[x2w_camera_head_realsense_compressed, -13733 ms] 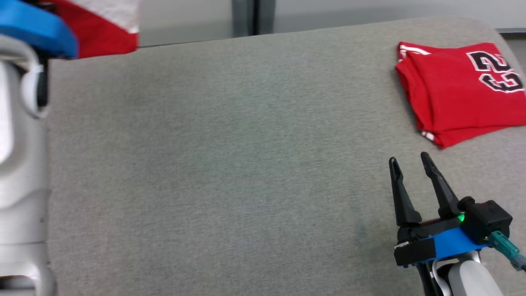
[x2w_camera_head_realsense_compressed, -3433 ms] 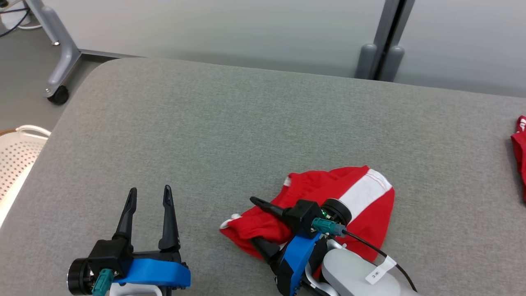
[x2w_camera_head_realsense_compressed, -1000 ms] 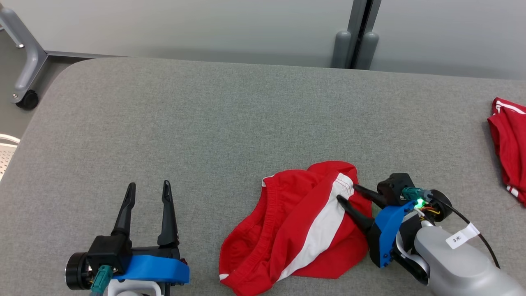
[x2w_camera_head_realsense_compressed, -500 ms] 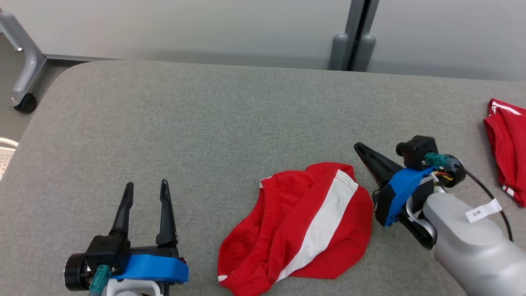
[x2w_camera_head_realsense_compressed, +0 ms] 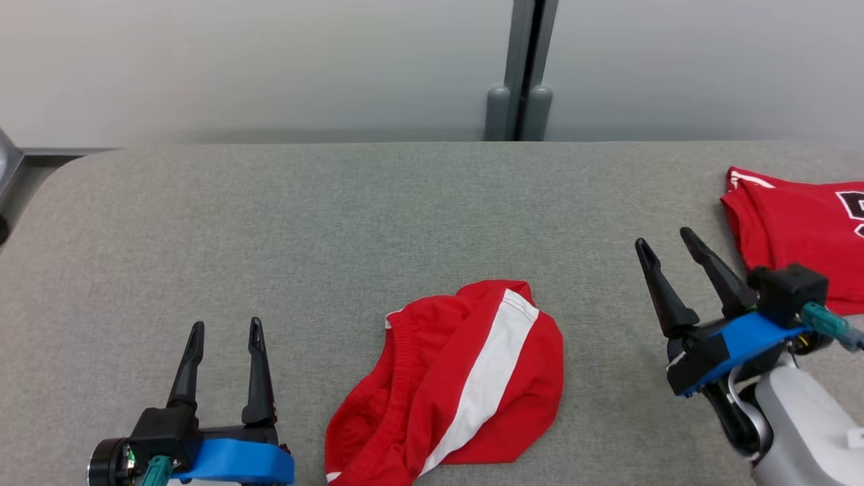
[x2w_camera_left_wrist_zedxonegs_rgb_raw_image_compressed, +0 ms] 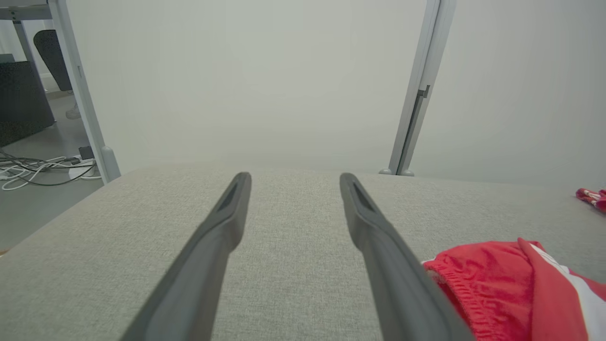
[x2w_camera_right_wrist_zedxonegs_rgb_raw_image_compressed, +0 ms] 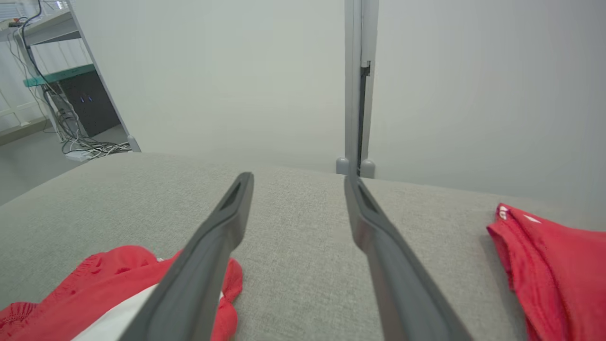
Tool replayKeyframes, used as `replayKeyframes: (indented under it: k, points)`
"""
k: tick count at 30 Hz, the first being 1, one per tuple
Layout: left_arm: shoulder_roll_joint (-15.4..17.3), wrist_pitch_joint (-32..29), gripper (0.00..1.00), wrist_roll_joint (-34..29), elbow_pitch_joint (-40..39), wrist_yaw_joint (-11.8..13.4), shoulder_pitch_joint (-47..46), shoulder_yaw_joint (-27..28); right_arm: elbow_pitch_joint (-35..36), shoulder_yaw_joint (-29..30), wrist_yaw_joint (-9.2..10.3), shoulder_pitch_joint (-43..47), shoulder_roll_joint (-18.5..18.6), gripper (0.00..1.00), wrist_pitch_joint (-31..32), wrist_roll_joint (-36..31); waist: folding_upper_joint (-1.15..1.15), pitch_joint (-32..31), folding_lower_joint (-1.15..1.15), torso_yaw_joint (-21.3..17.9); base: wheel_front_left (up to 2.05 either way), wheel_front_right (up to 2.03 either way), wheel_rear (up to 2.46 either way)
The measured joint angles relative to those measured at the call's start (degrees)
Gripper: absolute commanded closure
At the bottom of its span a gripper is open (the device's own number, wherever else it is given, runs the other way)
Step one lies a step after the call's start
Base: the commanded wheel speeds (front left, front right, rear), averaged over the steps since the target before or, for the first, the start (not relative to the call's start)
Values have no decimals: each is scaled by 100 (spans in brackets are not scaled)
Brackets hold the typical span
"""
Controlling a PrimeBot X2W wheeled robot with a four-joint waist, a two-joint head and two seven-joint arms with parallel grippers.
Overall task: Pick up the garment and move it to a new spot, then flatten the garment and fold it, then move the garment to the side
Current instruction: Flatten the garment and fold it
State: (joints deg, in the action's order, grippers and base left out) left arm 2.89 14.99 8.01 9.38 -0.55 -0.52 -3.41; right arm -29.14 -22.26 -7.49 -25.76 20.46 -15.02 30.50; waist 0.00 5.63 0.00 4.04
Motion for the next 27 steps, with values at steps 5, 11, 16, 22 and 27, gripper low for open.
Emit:
replayKeyframes:
  k: [5, 11, 16, 22, 27]
  points:
    - [0, 0, 0, -123, 9, -100, 150, 110, 684, 806, 1, 824, -246, 0, 0, -464, 0, -196, 0, -260, 0, 0, 0]
    - [-1, 0, 0, -213, 18, -165, 341, 185, 1328, 1445, 0, 1688, -614, 0, 0, -970, 0, -407, -1, -480, 0, 0, 0]
    - [-1, 0, 0, -261, 21, -227, 447, 254, 1686, 1863, 1, 2328, -959, 0, 0, -1217, -1, -507, -1, -557, 0, 0, 0]
    - [-1, 0, 0, -307, 30, -277, 506, 319, 1857, 2075, 1, 2777, -1291, 0, 0, -1407, -1, -538, 0, -537, 0, 0, 0]
    - [0, 0, 0, -307, 38, -296, 525, 339, 1900, 2060, 0, 2809, -1379, 0, 0, -1477, 0, -554, 0, -533, 0, 0, 0]
